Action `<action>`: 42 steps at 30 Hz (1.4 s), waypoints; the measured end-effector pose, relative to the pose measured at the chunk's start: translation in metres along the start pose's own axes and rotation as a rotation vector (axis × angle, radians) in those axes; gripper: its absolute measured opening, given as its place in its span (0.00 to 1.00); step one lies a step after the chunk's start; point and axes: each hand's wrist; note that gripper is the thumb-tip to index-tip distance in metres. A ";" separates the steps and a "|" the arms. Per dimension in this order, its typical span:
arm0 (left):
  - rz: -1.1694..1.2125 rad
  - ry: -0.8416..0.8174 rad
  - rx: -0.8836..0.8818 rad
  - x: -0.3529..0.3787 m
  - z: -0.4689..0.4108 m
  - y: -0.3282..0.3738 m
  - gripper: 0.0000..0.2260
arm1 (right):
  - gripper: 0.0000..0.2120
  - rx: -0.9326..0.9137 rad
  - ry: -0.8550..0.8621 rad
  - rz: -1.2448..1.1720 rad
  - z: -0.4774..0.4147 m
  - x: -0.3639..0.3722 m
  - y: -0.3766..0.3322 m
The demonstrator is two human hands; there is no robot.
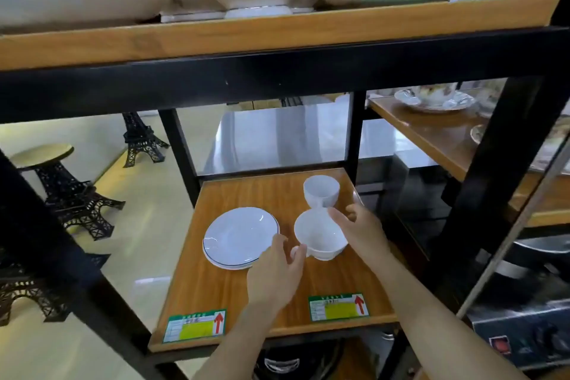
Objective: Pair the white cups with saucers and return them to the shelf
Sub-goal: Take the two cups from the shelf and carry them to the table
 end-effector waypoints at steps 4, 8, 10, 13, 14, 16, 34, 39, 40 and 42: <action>0.115 -0.017 0.005 0.005 -0.004 -0.003 0.16 | 0.16 0.088 -0.078 -0.097 -0.015 0.001 -0.009; 0.337 -0.073 -0.033 0.010 -0.004 -0.007 0.12 | 0.16 0.167 -0.178 -0.180 -0.028 0.001 -0.018; 0.454 -0.097 -0.068 0.011 -0.003 -0.008 0.11 | 0.17 0.196 -0.219 -0.203 -0.033 0.000 -0.021; 0.589 -0.125 -0.113 0.009 -0.002 -0.005 0.12 | 0.21 0.228 -0.242 -0.151 -0.041 0.001 -0.024; 0.620 -0.134 -0.132 0.008 -0.002 -0.004 0.13 | 0.22 0.238 -0.247 -0.117 -0.042 0.001 -0.025; 0.674 -0.144 -0.171 0.006 -0.002 -0.003 0.13 | 0.23 0.235 -0.242 -0.034 -0.044 0.004 -0.027; 0.936 -0.134 -0.503 -0.016 0.006 -0.008 0.08 | 0.05 0.354 -0.323 -0.290 -0.044 0.011 -0.023; 0.851 -0.210 -0.533 -0.018 0.005 -0.006 0.15 | 0.10 0.330 -0.297 -0.445 -0.040 0.016 -0.014; 0.858 -0.197 -0.530 -0.017 0.005 -0.004 0.15 | 0.09 0.319 -0.272 -0.460 -0.041 0.018 -0.011; 0.909 -0.128 -0.531 -0.017 0.006 -0.002 0.11 | 0.09 0.301 -0.221 -0.504 -0.040 0.020 -0.008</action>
Point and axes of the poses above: each hand's wrist, its own z-axis away from the middle knuckle, its own x-axis out of the palm, y = z × x, and after that the axes turned 4 degrees about x, right-handed
